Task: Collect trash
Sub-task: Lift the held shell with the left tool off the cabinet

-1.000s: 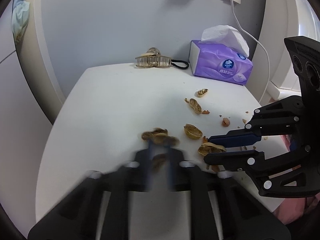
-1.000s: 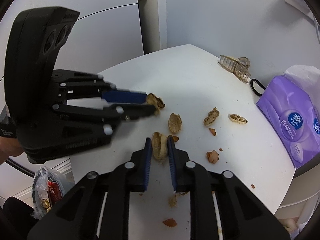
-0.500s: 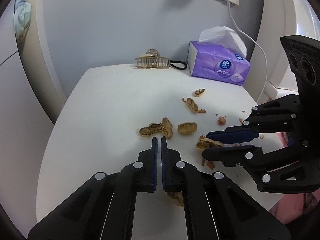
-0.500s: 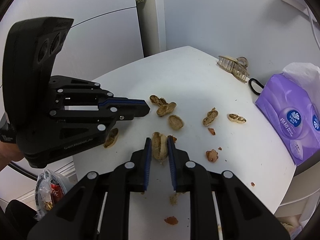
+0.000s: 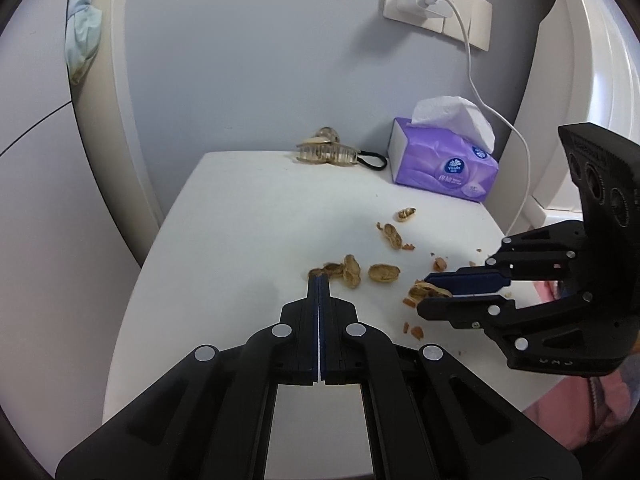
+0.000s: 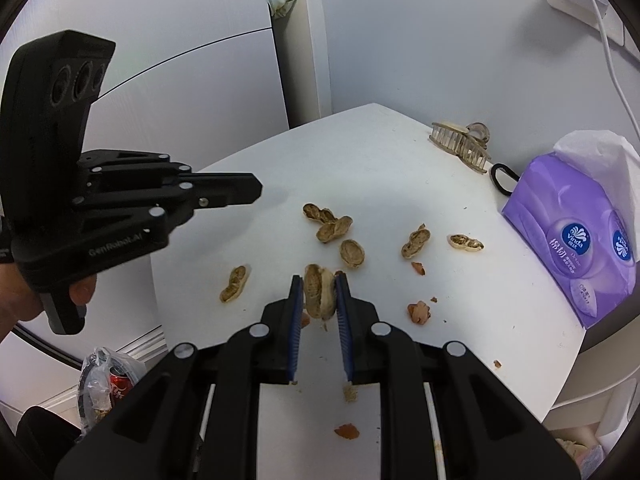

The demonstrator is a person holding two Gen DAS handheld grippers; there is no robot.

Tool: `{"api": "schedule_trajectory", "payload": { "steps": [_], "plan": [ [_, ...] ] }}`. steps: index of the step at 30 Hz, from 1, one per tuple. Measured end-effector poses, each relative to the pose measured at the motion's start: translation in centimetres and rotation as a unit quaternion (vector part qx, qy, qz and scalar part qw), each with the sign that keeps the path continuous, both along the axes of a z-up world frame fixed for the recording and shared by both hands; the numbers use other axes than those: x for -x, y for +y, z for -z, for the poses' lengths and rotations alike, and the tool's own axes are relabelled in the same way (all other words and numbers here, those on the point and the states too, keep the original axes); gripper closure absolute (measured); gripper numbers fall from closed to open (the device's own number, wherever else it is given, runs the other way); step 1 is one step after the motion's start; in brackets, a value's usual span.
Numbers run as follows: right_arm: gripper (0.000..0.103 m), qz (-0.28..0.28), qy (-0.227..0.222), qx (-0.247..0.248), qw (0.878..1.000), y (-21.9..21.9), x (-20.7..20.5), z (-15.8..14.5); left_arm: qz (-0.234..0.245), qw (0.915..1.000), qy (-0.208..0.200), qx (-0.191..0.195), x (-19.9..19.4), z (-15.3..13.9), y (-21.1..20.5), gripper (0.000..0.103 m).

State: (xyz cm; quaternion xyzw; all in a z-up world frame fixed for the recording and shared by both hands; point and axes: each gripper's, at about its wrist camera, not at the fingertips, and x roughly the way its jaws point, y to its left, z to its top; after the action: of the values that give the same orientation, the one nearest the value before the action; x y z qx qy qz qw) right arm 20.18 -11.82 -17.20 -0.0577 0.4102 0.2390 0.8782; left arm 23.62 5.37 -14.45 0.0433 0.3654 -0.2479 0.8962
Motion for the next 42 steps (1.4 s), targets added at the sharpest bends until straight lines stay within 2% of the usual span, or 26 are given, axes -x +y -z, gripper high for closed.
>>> {"api": "schedule_trajectory", "payload": {
  "steps": [6, 17, 19, 21, 23, 24, 42],
  "plan": [
    [0.085, -0.004, 0.000, 0.000, 1.000, 0.4, 0.4, 0.1, 0.009, 0.9999, 0.009, -0.007, 1.8, 0.6, -0.2, 0.103],
    [0.085, -0.002, 0.002, -0.003, 1.000, 0.1, 0.8, 0.2, -0.018, 0.9997, 0.007, -0.013, 5.4, 1.4, -0.6, 0.103],
    [0.085, -0.004, 0.001, -0.002, 1.000, 0.2, 0.9, 0.2, -0.025, 0.9996, 0.004, -0.012, 5.5, 1.3, -0.7, 0.095],
    [0.085, -0.005, 0.001, -0.004, 1.000, 0.3, 1.0, 0.2, -0.029, 0.9995, 0.001, -0.012, 5.7, 1.1, -0.8, 0.079],
    [0.086, -0.005, 0.001, -0.004, 1.000, 0.2, 0.9, 0.2, -0.033, 0.9993, -0.004, -0.013, 5.8, 1.0, -1.0, 0.071],
    [0.086, -0.005, 0.001, -0.005, 1.000, 0.2, 0.9, 0.2, -0.034, 0.9993, -0.003, -0.012, 5.8, 1.0, -1.1, 0.070],
    [0.085, 0.000, 0.006, -0.006, 1.000, -0.1, 0.9, 0.7, -0.037, 0.9988, 0.015, -0.028, 5.1, 2.7, -2.4, 0.070]
  ]
}}
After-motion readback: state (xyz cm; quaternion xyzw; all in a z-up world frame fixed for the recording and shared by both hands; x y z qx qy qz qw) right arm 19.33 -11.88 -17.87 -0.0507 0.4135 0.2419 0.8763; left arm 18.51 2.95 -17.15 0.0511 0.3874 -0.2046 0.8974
